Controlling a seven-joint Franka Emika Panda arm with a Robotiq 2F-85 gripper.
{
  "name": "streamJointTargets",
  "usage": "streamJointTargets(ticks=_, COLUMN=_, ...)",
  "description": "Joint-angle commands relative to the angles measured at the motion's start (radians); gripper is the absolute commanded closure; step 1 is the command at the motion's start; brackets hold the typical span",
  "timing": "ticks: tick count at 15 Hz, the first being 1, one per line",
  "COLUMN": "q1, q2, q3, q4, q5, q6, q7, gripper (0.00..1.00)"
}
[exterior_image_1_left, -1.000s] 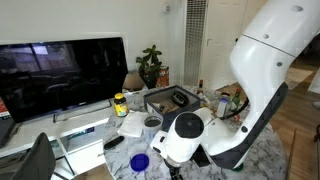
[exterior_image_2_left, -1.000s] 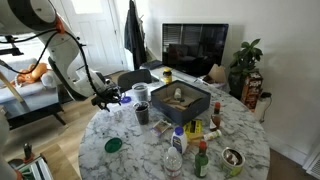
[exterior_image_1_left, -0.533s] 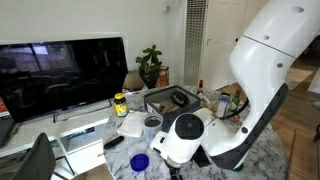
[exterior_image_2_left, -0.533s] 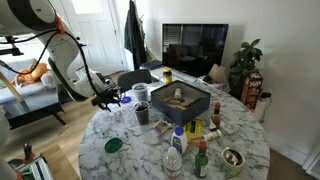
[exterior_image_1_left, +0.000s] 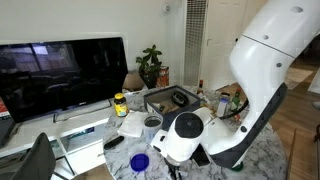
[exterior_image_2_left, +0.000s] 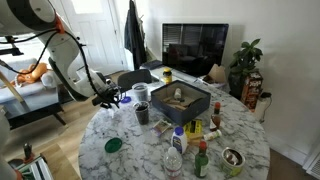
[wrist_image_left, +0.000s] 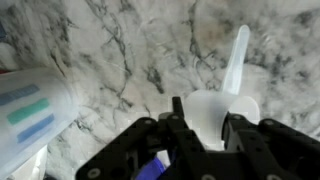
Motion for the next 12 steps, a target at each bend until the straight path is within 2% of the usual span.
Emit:
streamJointTargets(ticks=1, q1=-0.014, q2=-0.029, q3=0.001, q4=-0.030, q5=-0.005, q6=-0.012, q7=0.011, gripper=0.86)
streamJointTargets(ticks=2, q1=-0.031, q2=-0.039, q3=0.012, q4=-0.041, q5=0.007, q6=-0.012, q7=0.000, gripper=0.92)
streamJointTargets(ticks=3, q1=-0.062, q2=-0.057, q3=0.036, q4=-0.063, q5=0.032, q6=-0.015, q7=-0.025, gripper=0.90)
streamJointTargets(ticks=4, q1=-0.088, q2=-0.077, q3=0.051, q4=-0.087, q5=0.057, q6=-0.016, q7=-0.033, gripper=0.98)
streamJointTargets(ticks=5, q1=-0.102, q2=-0.096, q3=0.053, q4=-0.110, q5=0.071, q6=-0.018, q7=-0.022, gripper=0.99)
streamJointTargets(ticks=8, q1=-0.207, q2=-0.167, q3=0.120, q4=-0.204, q5=0.201, q6=-0.050, q7=-0.057, gripper=0.99)
streamJointTargets(ticks=12, q1=-0.267, q2=-0.213, q3=0.150, q4=-0.256, q5=0.325, q6=-0.140, q7=-0.078, gripper=0.99)
